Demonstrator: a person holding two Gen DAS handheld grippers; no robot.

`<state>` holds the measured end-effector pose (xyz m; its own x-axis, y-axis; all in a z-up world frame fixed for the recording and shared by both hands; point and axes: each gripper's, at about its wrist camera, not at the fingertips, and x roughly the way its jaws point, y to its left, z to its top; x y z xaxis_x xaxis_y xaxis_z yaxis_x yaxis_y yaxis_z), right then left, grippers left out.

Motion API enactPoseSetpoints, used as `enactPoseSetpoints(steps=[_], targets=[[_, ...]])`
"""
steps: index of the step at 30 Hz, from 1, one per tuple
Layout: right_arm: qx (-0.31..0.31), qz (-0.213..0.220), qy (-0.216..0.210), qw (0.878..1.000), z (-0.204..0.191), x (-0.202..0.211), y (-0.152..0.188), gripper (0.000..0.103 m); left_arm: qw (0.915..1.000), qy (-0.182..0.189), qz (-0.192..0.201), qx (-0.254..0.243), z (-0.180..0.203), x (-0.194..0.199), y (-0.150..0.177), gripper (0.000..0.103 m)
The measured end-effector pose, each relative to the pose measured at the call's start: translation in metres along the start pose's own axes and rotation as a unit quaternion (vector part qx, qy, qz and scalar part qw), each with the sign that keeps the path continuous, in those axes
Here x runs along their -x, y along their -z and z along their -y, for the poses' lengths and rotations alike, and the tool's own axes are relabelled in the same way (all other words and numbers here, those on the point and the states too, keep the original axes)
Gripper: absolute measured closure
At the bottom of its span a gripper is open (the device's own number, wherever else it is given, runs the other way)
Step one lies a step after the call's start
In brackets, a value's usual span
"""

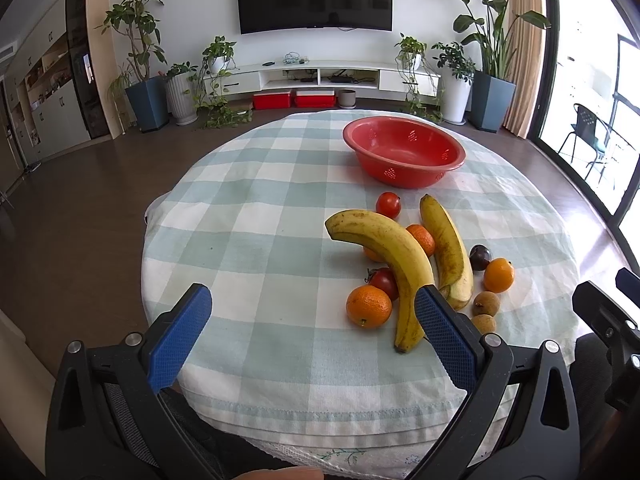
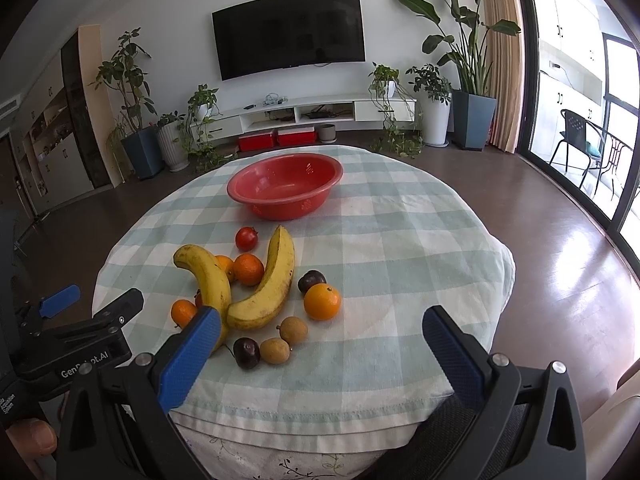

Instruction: Organize fruits

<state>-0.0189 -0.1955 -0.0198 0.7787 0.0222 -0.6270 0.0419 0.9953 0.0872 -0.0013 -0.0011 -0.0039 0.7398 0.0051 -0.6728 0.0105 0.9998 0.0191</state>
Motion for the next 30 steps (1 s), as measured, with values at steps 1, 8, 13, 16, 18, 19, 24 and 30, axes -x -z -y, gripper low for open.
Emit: enactPoseSetpoints(steps=[1,8,13,16,18,19,24,30], targets=[[0.000,0.000,0.000,1.000,0.0000,-0.0002,-0.0001,0.000,1.0000,0.000,0.000,0.000,0.0002,-0.0002,0.0003,0.000],[-0.001,-0.002,0.000,1.000,0.0017,-0.0010,0.0036,0.000,1.0000,-0.001,0.000,0.000,0.0005,0.0001,0.0000,0.000],[-0.001,-0.002,0.001,1.000,0.0016,-0.0014,0.0044,0.000,1.0000,-0.001,0.000,0.000,0.0008,0.0002,0.0001,0.000],[-0.001,-0.004,0.001,1.000,0.0015,-0.0015,0.0042,0.000,1.0000,-0.001,0.001,-0.001,0.0010,0.0002,0.0005,0.000],[0.000,-0.006,0.002,1.000,0.0016,-0.0015,0.0045,0.000,1.0000,-0.001,0.001,-0.001,0.0009,0.0002,0.0002,0.000],[-0.001,-0.006,0.002,1.000,0.0015,-0.0016,0.0041,0.000,1.0000,-0.001,0.000,-0.001,0.0013,-0.0003,0.0009,0.000],[-0.001,-0.007,0.002,1.000,0.0019,-0.0022,0.0061,0.000,1.0000,-0.002,0.000,-0.001,-0.0029,-0.0009,0.0017,0.000],[0.000,-0.008,0.003,1.000,0.0025,-0.0027,0.0080,0.000,1.0000,-0.002,0.000,-0.001,-0.0028,-0.0010,0.0017,0.000]])
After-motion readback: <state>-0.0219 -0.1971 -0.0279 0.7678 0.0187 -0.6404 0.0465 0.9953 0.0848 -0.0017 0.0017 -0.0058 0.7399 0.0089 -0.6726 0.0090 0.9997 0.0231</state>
